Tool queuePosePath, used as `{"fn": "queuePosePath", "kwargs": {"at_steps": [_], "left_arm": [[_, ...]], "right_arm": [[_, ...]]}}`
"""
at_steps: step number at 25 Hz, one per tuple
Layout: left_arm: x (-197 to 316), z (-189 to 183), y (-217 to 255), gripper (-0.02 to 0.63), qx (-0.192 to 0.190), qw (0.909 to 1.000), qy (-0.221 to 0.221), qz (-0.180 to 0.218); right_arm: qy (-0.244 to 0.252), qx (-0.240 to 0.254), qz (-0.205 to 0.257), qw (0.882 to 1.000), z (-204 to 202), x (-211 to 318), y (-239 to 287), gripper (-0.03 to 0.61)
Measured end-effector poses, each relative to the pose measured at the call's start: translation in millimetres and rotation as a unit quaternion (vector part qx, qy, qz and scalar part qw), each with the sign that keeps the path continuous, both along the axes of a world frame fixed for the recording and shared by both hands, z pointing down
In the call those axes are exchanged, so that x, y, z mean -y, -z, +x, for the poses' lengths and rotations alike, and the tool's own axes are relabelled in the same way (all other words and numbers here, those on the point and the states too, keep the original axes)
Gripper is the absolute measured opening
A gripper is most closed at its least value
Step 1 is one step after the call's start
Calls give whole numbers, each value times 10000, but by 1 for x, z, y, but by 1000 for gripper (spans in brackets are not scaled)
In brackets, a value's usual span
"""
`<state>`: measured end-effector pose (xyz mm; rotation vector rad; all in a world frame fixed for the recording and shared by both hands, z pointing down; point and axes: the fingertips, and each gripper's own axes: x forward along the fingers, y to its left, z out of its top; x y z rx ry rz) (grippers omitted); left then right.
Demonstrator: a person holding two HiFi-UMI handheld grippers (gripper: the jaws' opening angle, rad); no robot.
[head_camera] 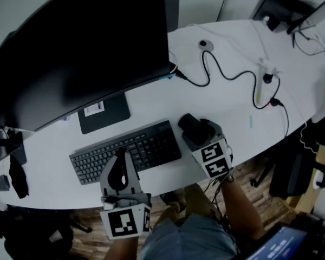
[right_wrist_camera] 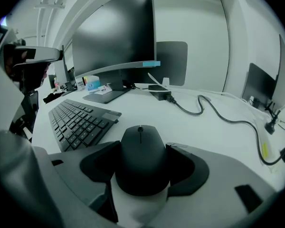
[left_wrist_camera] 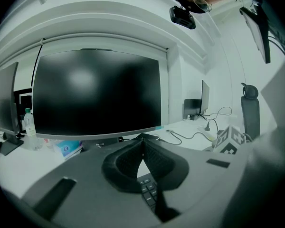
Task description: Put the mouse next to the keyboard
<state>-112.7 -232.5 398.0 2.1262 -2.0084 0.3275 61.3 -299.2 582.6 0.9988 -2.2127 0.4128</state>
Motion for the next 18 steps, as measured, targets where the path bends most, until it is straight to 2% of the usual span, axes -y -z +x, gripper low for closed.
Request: {"fn": "queuePosePath", "kwargs": {"at_steps": [2,4,11,14,18], "left_arm": [[-3,3,2,5,-9,10000,-22,21],[-6,5,8,5,0,9999,-37,102],[-31,-6,45,5,-16,9987,102,509],[-44,-16,78,5,-9,9959,166,892],[-60,-26,130,5,82,9895,251,1424]], "right_arm": [[84,18,-35,10000,-2,-2,-1,314],[191,36,29,9998,-3,-3,4,364],[110,466,715,9963,-11,-13,75,360],[23,817,1268,9886,-25,-24,131,322],[66,1234,2022,9715,-49,-47,213,253]]}}
